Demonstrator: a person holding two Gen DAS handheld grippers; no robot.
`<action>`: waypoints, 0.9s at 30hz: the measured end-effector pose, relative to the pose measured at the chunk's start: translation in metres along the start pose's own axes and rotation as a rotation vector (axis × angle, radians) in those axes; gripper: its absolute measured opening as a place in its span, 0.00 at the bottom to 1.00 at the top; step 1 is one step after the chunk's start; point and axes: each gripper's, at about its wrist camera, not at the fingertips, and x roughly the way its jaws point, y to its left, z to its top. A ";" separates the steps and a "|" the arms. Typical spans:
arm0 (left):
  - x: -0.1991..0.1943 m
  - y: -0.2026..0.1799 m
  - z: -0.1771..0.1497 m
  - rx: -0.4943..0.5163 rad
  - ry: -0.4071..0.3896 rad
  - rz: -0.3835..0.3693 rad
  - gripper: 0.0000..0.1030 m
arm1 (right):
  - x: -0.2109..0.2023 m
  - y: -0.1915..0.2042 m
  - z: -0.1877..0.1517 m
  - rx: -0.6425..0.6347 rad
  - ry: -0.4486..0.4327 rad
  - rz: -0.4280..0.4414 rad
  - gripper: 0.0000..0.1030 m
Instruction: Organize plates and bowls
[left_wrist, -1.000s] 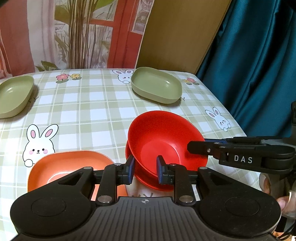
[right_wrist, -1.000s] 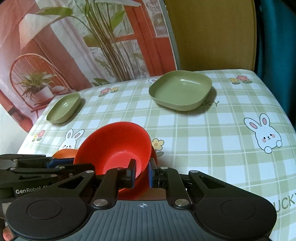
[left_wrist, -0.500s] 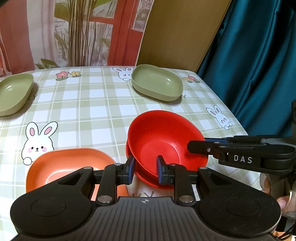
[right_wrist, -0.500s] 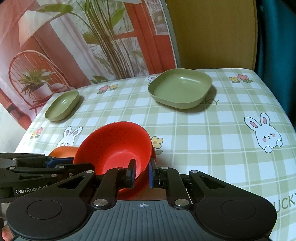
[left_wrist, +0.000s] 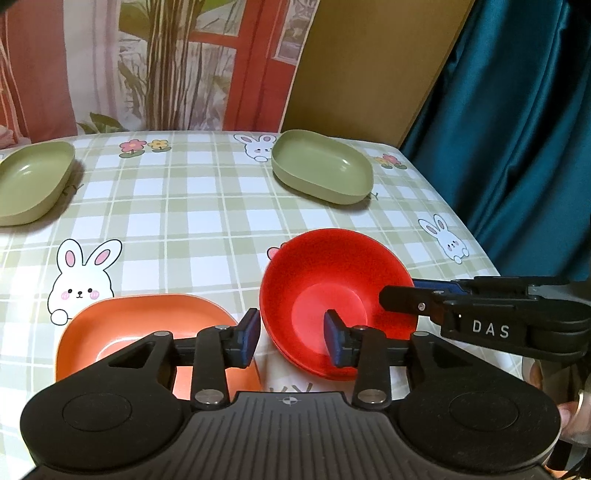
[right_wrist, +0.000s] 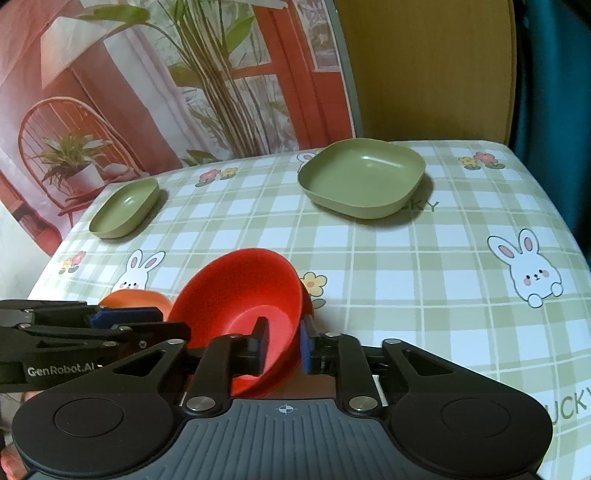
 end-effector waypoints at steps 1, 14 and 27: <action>0.000 0.000 0.000 -0.001 -0.003 0.001 0.39 | 0.000 -0.001 0.000 0.003 0.000 -0.001 0.19; -0.007 0.005 0.015 -0.019 -0.056 -0.003 0.40 | -0.017 -0.015 0.017 0.019 -0.078 -0.020 0.19; 0.000 -0.007 0.058 0.015 -0.120 -0.008 0.47 | -0.023 -0.051 0.051 -0.008 -0.165 -0.070 0.19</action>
